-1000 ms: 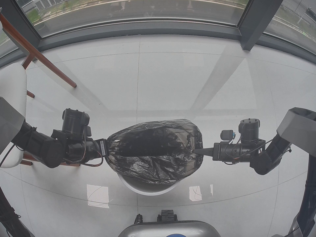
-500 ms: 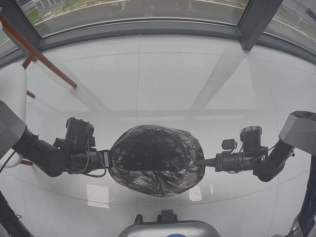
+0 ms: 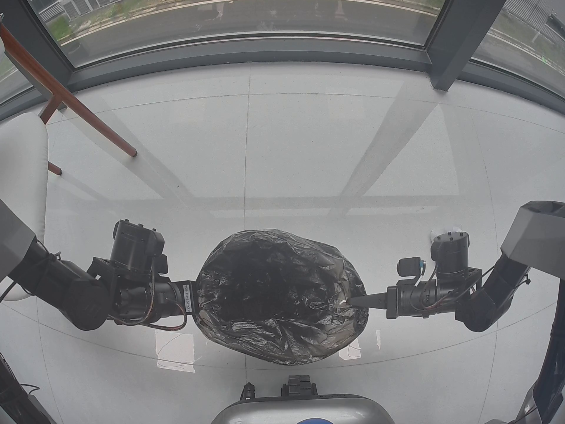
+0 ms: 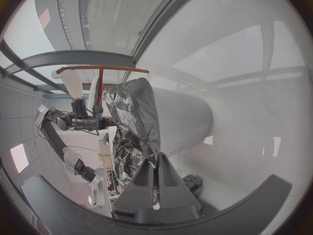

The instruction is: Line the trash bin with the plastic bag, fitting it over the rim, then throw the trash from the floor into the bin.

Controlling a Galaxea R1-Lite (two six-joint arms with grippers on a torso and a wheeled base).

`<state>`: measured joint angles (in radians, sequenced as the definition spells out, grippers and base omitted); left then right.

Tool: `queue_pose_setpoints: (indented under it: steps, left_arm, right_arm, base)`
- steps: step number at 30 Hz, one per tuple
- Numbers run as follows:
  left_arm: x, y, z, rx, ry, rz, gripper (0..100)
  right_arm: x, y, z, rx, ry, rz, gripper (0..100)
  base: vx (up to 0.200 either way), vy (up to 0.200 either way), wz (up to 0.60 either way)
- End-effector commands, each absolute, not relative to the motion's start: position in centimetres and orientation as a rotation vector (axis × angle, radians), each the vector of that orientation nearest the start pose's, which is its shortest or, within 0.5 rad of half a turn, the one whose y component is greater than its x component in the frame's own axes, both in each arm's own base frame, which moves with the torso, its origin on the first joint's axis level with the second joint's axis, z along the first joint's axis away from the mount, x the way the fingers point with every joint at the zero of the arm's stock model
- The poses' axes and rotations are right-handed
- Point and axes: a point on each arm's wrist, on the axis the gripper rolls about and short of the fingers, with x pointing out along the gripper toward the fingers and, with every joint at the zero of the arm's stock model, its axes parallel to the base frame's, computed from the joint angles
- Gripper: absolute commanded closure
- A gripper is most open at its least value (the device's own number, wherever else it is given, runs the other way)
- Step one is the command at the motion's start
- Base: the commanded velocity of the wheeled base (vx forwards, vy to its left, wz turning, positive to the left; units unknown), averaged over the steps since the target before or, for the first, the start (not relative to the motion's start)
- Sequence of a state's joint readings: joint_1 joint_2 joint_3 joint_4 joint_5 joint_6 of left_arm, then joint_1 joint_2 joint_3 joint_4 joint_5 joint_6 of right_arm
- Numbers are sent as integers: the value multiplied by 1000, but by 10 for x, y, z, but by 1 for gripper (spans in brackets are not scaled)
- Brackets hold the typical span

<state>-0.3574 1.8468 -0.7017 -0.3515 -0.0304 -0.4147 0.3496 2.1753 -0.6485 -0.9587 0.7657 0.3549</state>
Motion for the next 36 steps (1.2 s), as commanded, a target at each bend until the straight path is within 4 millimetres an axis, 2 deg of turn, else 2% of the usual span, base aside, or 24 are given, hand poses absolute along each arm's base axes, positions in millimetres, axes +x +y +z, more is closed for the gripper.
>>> queue_pose_setpoints:
  steps: [1,6,13,16,20,22,36]
  left_arm:
    - [267,-102,85,-250,863,-193,100]
    - [266,-103,84,-245,867,-193,100]
    - [282,-107,95,-274,786,-204,100]
    - [281,-107,90,-269,806,-199,100]
    - [279,-106,83,-264,836,-190,100]
    - [273,-104,76,-256,867,-183,100]
    - [253,-95,59,-237,953,-156,100]
  right_arm:
    - [306,128,20,418,780,979,100]
    - [310,128,17,417,780,977,100]
    - [331,131,17,458,736,965,100]
    - [336,130,12,483,749,951,100]
    - [335,129,3,488,781,941,100]
    - [326,127,-3,494,815,931,100]
    - [323,127,-9,492,835,931,100]
  base:
    - [0,0,0]
    - [0,0,0]
    - [0,0,0]
    - [0,0,0]
    - [0,0,0]
    - [0,0,0]
    - [0,0,0]
